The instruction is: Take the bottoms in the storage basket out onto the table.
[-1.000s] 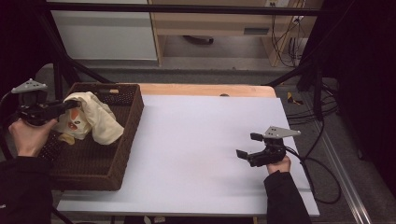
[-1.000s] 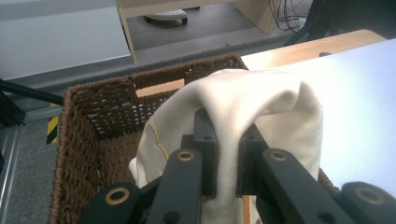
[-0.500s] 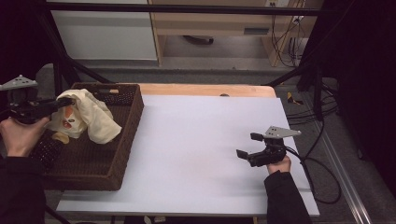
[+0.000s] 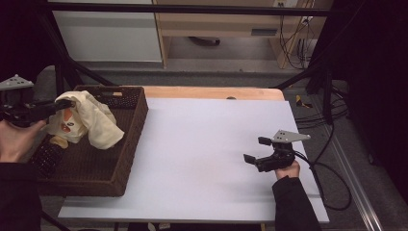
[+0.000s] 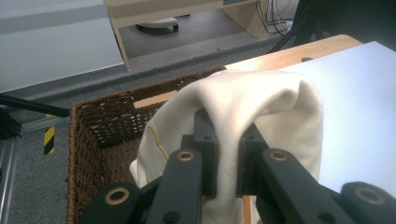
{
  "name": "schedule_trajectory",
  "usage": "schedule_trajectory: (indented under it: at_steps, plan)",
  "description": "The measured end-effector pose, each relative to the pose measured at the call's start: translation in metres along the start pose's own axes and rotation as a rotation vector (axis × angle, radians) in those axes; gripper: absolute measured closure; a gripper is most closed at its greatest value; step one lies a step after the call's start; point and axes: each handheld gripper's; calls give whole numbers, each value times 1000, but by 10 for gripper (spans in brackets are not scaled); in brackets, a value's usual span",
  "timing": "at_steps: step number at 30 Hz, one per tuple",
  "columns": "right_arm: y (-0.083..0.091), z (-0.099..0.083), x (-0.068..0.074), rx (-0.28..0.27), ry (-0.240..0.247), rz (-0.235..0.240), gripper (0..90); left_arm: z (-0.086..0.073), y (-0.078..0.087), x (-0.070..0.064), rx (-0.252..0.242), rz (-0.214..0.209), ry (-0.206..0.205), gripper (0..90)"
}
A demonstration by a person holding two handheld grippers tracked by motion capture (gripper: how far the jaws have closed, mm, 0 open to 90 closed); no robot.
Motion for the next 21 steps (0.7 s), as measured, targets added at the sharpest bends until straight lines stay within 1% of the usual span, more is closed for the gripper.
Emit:
schedule_trajectory:
  at_steps: [6,10,14,16,21]
  plan:
    - [0,0,0,1,1,0,39,3,3,-1,-3,-13,-6,823]
    - [0,0,0,1,1,-1,40,6,5,-4,-6,-23,-6,822]
    - [0,0,0,2,0,-2,39,10,6,-8,-12,-36,-17,822]
    - [0,0,0,2,1,-1,39,12,7,-10,-12,-39,-24,823]
    - [1,0,0,-1,-1,-2,40,15,9,-12,-23,-43,-26,823]
Point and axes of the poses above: each handheld gripper's, and its own axes: y roughly backward along the jaws, z roughly out of its top, x roughly to its left, and after that the axes turned 13 degrees about -x, right-handed
